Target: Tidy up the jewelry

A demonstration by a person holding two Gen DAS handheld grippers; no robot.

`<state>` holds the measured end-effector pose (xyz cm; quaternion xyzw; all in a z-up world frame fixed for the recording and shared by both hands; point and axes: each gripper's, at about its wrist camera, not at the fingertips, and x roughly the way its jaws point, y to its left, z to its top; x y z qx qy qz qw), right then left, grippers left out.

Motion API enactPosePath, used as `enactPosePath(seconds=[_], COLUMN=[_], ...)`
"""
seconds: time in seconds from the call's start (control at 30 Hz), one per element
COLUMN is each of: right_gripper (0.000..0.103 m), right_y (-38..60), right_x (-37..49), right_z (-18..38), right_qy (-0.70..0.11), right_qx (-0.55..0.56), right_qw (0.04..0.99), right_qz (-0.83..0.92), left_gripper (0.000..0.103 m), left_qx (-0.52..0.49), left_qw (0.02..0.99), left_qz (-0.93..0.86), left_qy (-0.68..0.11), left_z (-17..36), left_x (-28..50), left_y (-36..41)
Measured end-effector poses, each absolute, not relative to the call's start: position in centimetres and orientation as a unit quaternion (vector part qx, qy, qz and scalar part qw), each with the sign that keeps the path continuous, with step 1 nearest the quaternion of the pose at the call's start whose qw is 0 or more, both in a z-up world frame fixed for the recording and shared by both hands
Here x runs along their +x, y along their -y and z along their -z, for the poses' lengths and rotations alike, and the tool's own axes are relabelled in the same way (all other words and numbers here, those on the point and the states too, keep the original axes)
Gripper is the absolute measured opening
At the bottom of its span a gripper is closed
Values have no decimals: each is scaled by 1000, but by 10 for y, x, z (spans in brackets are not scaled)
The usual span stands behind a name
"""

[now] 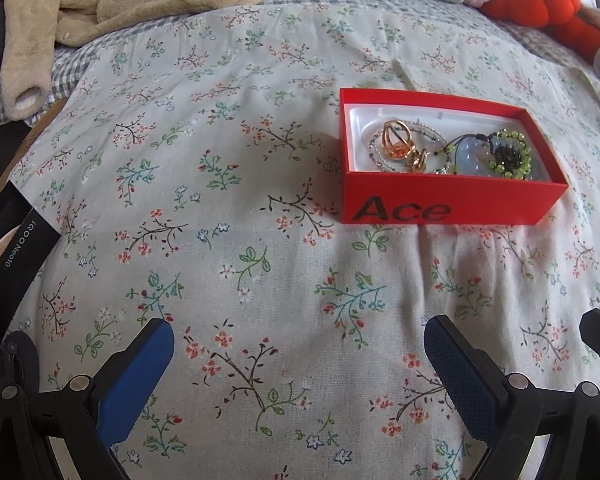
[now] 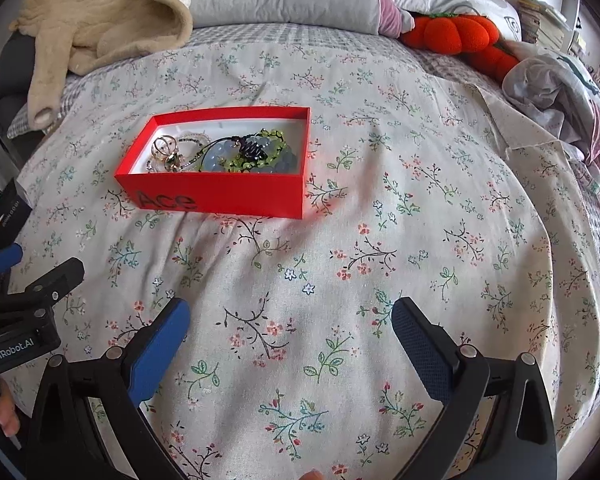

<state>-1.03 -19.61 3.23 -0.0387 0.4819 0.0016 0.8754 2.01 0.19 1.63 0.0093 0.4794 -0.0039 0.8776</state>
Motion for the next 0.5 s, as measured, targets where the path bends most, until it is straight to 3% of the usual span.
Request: enactPosePath(seconds=[0.5], right_gripper=[102], right_y=[201], right_x=[-2], right_z=[-28], right_qy=[-488], right_qx=[-28], right_qw=[872], right_qz=[12], left_gripper=[103], left_qx=[17], left_qw=[875], left_qz=[5], left_qy=[-483], left_z=[-11], left_x=[22], left_y=[4])
